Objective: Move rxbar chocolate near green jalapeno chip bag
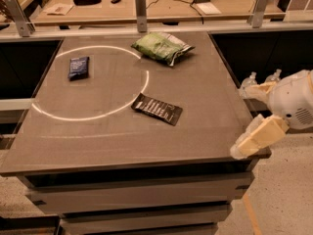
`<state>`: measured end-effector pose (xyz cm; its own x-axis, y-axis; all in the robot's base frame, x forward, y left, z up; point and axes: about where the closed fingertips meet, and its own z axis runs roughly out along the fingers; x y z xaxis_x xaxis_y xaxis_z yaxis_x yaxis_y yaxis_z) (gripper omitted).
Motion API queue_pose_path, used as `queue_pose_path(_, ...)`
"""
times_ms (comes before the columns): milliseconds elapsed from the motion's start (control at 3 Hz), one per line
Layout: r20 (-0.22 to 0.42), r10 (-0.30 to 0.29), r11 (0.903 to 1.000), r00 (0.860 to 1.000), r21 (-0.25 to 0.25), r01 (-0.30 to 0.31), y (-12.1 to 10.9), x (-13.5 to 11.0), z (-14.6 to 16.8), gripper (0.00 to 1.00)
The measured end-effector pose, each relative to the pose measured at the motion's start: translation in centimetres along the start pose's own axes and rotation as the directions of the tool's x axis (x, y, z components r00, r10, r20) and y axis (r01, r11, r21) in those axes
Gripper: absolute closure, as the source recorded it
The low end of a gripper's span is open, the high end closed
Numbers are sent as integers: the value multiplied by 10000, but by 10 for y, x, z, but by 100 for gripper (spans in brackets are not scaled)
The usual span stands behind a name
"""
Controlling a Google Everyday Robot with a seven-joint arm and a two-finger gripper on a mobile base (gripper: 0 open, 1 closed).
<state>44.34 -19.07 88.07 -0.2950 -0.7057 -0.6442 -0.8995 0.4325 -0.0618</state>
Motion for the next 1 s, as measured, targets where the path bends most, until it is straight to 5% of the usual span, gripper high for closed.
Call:
queue_pose_path(333,1503,87,10000,9886,-50,-81,1,8,27,0)
queue_pose_path(667,2970,-14,9997,9549,237,-59,-10,5,29,0)
queue_pose_path(1000,3395,127,9988,9405,407,-282,-15,5,31,0)
